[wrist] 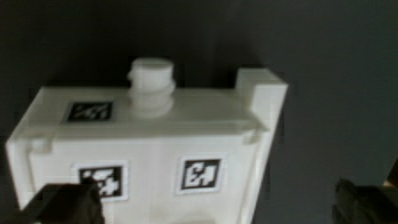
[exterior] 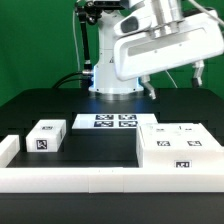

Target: Assemble cabinet

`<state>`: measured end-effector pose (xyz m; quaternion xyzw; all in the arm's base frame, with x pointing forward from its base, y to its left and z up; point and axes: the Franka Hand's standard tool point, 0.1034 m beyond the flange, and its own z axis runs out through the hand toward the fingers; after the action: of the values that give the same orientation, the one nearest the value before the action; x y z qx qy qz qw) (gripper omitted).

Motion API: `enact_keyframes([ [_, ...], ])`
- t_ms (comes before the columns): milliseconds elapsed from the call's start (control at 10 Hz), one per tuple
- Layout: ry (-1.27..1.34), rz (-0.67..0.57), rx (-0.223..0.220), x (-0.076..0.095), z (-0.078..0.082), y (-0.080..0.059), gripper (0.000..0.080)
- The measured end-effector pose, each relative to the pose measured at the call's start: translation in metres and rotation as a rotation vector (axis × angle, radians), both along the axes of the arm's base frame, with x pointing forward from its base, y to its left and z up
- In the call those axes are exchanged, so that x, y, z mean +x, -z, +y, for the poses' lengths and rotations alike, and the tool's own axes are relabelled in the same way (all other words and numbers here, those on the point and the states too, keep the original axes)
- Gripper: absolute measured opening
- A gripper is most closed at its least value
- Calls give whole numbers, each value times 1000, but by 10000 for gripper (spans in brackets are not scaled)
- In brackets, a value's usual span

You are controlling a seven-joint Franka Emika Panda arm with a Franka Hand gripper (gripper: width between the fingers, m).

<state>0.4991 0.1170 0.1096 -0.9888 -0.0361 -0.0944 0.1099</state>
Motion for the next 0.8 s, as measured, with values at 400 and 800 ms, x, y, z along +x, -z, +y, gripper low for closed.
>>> enact_keyframes([
  [400, -12, -16, -16, -7, -1, 6, 649],
  [800, -11, 11, -19, -21, -3, 26, 649],
])
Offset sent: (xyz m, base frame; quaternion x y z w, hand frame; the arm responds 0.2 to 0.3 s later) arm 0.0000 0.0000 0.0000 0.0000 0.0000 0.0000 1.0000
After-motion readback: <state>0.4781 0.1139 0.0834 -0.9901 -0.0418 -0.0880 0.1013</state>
